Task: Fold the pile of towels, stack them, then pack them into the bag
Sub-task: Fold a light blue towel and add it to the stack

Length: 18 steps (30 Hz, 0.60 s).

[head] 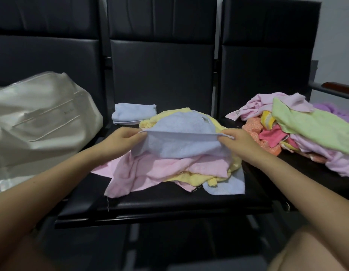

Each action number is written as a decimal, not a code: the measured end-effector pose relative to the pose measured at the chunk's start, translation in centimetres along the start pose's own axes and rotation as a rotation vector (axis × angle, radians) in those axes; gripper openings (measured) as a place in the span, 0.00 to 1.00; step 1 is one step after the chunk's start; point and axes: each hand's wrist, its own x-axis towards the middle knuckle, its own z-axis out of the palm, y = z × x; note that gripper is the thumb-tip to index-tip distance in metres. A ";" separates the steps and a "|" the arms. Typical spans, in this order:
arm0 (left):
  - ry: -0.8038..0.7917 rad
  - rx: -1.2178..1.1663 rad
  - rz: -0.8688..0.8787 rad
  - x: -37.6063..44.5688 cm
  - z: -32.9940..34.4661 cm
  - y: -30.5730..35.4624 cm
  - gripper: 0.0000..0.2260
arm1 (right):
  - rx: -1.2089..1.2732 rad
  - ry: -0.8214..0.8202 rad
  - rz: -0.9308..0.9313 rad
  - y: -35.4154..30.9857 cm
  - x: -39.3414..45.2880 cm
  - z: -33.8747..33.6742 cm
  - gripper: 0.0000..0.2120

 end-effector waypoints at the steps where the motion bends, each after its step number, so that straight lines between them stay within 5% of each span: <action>1: -0.019 -0.038 -0.003 -0.5 0.1 0.2 0.20 | 0.128 -0.001 0.035 0.0 -0.6 -0.5 0.10; 4: -0.071 -0.122 -0.010 -1.8 0.3 0.5 0.24 | 0.411 -0.095 0.153 -0.1 -2.3 -1.4 0.08; 8: -0.111 -0.149 -0.114 -2.6 0.8 0.6 0.28 | 0.269 -0.215 0.186 0.1 -3.3 -1.7 0.11; 13: -0.247 -0.048 -0.235 -2.6 1.6 0.1 0.20 | 0.170 -0.230 0.181 0.0 -3.5 -1.8 0.11; 18: 0.024 -0.166 -0.169 0.1 0.8 0.5 0.16 | 0.326 0.001 0.171 -0.6 -0.8 -1.2 0.08</action>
